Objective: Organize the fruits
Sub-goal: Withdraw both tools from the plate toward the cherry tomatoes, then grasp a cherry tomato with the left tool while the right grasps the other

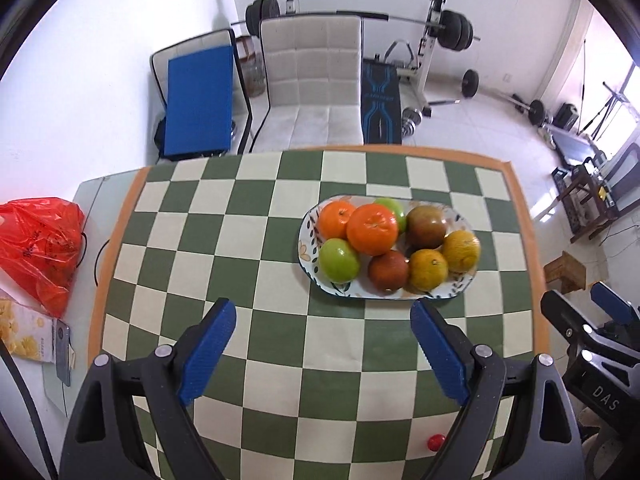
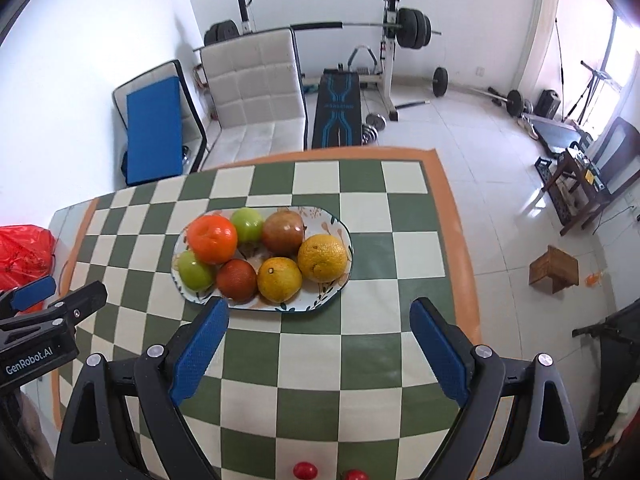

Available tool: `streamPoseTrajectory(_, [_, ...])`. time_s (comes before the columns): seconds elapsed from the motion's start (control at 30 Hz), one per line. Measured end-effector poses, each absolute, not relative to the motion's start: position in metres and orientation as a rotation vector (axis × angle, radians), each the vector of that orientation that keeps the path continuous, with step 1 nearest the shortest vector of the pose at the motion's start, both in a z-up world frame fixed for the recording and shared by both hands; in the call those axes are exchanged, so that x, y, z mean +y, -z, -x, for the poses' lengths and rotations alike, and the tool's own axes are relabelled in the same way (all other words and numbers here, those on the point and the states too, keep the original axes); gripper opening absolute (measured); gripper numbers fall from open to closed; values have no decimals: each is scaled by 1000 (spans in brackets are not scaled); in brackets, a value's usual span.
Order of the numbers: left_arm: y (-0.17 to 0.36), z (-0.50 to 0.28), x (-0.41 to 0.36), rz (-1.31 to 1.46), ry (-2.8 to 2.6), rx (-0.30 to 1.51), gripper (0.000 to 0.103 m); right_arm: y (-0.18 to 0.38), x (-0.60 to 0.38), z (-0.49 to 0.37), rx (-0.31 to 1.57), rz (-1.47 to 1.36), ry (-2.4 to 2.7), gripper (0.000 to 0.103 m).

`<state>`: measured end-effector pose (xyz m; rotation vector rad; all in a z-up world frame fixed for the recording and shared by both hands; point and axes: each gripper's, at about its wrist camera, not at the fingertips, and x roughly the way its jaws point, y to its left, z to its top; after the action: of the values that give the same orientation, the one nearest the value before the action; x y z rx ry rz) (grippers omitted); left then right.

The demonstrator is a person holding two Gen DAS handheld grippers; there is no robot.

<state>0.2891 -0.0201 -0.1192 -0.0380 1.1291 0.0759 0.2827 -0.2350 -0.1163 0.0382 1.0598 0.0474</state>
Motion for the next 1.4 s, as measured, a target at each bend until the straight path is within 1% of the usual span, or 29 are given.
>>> streamPoseTrajectory(0.47, [54,-231,-36,8,-34,988,89,38,-243,-208,936,-28,-64,94])
streamPoseTrajectory(0.73, [40,-213,-39,10,-16,954,89,13,-248,-183,899,-54,-60,94])
streamPoseTrajectory(1.0, [42,-213,-39,22,-17,953,89,7,-249,-176,885,-89,-76,95])
streamPoseTrajectory(1.03, [46,-214,-40,19,-17,967,90,12,-250,-177,898,-103,-79,98])
streamPoseTrajectory(1.07, [52,-217,-41,12,-21,990,102,20,-253,-179,919,-116,-86,98])
streamPoseTrajectory(1.17, [79,-225,-46,-21,-39,1060,103,60,-261,-186,1025,-145,-92,98])
streamPoseTrajectory(1.3, [143,-235,-61,-78,-37,1240,103,157,-285,-184,1255,-237,-75,96])
streamPoseTrajectory(1.37, [180,-237,-70,-102,-24,1348,103,205,-297,-176,1359,-302,-61,83])
streamPoseTrajectory(1.4, [201,-236,-76,-108,-10,1408,103,229,-302,-171,1409,-327,-47,71])
